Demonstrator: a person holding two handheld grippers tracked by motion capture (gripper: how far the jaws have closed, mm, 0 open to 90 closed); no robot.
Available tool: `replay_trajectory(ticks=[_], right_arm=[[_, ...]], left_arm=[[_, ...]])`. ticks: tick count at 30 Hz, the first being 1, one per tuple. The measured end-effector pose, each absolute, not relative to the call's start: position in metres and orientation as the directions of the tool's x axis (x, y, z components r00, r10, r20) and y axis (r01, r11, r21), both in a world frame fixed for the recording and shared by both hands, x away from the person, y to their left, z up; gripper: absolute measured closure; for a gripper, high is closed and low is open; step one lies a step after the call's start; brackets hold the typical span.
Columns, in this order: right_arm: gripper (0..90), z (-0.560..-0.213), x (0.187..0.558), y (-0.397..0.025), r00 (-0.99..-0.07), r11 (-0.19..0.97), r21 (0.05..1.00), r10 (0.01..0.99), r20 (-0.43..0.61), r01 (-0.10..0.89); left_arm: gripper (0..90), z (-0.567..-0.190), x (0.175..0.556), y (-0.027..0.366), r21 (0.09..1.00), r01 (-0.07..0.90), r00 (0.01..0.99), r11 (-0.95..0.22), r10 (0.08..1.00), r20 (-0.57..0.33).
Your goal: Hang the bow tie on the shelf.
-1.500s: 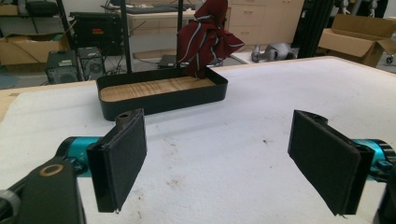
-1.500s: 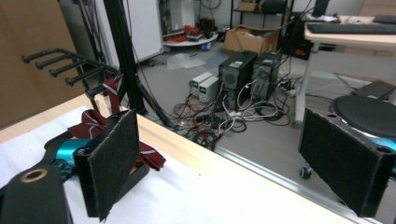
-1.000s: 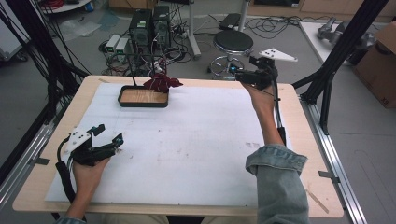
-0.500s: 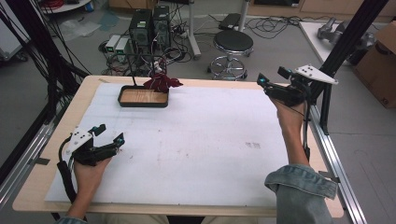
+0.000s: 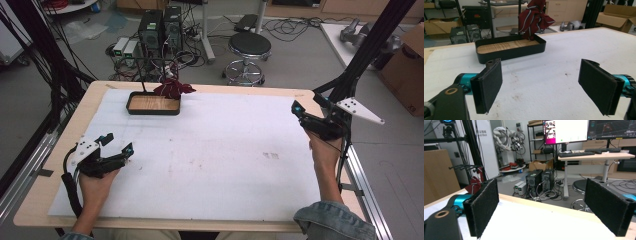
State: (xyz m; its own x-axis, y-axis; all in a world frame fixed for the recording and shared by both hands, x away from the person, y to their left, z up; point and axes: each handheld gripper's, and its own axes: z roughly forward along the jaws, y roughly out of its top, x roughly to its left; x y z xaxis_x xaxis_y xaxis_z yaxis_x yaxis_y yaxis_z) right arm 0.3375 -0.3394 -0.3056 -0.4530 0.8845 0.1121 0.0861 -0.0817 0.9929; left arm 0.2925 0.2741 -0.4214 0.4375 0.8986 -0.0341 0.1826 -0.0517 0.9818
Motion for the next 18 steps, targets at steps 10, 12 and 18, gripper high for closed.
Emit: replay_trajectory(ticks=[10,12,18], right_arm=[[11.7,-0.337,0.31,-0.342,-0.467,-0.108,0.99,0.873,0.137,0.088],[11.7,-0.345,0.305,-0.342,-0.463,-0.109,0.991,0.876,0.133,0.079],[11.6,-0.376,0.293,-0.339,-0.464,-0.127,0.984,0.869,0.171,0.126]], left_arm=[[19.7,-0.421,0.291,0.274,0.982,0.182,0.433,-0.053,0.901,-0.032],[19.7,-0.421,0.291,0.274,0.982,0.183,0.433,-0.053,0.901,-0.032],[19.7,-0.421,0.291,0.274,0.981,0.184,0.434,-0.055,0.9,-0.031]])
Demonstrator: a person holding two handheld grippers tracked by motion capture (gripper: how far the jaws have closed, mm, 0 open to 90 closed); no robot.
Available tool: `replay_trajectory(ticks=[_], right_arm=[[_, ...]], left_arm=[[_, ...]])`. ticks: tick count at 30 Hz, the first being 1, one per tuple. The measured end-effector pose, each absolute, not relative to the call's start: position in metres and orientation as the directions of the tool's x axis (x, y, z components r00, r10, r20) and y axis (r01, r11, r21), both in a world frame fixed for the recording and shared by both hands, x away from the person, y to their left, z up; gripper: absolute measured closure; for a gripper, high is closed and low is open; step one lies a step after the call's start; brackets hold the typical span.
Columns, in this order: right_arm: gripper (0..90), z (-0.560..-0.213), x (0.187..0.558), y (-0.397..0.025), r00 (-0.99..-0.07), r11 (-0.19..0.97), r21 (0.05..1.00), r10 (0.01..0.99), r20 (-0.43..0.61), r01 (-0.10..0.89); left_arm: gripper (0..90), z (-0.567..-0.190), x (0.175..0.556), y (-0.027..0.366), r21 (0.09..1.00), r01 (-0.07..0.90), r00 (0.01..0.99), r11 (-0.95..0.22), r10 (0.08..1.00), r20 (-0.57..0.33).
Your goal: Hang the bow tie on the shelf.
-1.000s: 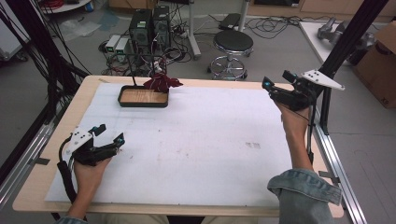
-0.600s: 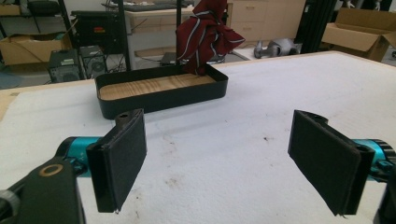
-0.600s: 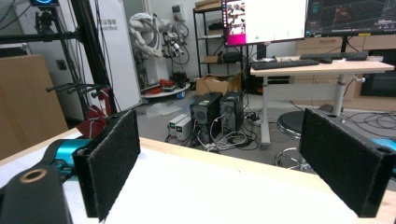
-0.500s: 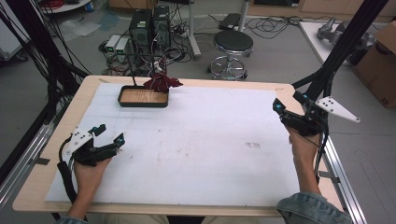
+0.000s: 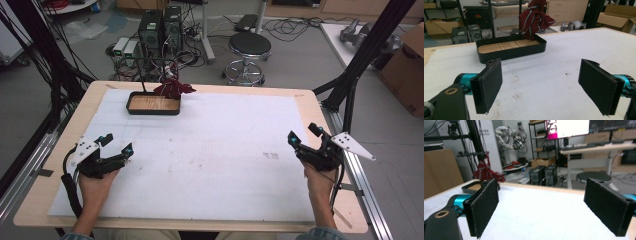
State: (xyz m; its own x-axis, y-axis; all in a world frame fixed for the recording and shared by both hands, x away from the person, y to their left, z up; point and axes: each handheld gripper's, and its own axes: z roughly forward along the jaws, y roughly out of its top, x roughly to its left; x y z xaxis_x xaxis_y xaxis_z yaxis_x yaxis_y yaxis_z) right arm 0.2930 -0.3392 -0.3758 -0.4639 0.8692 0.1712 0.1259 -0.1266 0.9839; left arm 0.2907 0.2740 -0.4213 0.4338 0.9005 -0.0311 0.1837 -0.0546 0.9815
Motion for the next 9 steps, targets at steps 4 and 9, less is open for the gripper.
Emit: replay_trajectory(ticks=[4,9], right_arm=[[11.6,-0.394,0.286,-0.334,-0.456,-0.095,0.984,0.877,0.155,0.152],[11.7,-0.402,0.281,-0.33,-0.457,-0.073,0.985,0.879,0.136,0.153]], left_arm=[[19.6,-0.421,0.29,0.274,0.981,0.184,0.431,-0.054,0.902,-0.031],[19.6,-0.422,0.29,0.275,0.981,0.186,0.427,-0.057,0.904,-0.029]])
